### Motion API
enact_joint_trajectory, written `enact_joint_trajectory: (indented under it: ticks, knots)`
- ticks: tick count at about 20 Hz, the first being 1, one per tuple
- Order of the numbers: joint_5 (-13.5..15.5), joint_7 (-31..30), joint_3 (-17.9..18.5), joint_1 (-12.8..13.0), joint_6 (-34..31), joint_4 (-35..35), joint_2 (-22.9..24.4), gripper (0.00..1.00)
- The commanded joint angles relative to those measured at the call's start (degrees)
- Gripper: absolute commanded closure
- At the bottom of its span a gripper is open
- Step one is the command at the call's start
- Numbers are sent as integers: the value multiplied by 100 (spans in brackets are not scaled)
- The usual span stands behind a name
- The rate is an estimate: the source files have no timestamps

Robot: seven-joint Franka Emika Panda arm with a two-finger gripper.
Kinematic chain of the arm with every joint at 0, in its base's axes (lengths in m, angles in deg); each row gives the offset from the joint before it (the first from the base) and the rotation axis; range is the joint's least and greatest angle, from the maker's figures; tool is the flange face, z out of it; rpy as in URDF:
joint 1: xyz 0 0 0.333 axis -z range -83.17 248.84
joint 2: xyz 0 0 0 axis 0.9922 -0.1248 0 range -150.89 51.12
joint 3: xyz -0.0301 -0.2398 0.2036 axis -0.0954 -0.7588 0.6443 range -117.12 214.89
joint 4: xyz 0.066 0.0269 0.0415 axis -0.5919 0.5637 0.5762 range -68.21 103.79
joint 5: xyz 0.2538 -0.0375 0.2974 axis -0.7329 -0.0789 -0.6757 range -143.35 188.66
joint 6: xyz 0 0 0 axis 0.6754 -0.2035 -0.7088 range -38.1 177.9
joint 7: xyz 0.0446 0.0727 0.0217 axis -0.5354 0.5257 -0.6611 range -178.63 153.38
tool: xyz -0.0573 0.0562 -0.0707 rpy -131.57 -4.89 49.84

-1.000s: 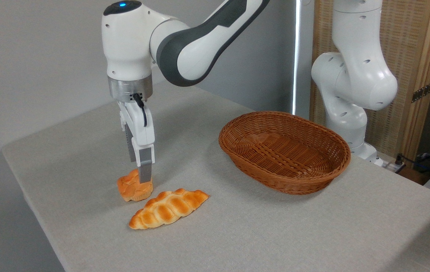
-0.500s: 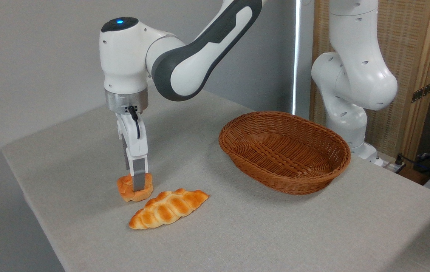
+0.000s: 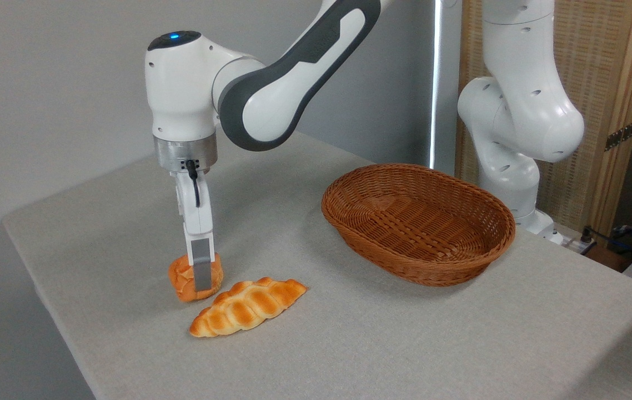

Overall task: Put bread into the basket
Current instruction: 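Close the gripper fingers around the round orange bun, then lift the bun and carry it over the wicker basket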

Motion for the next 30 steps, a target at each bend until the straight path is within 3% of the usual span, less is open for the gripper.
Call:
enact_joint_trajectory:
  ticks: [1, 3, 5, 9, 24, 28, 30]
  knots:
    - [-61, 53, 11, 8, 166, 28, -19, 1]
    - [-53, 44, 3, 8, 166, 37, -19, 12]
    - [9, 26, 3, 8, 175, 28, -19, 33]
    - [97, 44, -6, 8, 166, 28, -10, 53]
    - [167, 26, -59, 8, 175, 2, 8, 53]
    - [447, 0, -50, 0, 166, -24, 51, 53]
    - [859, -35, -41, 0, 158, -42, 104, 53]
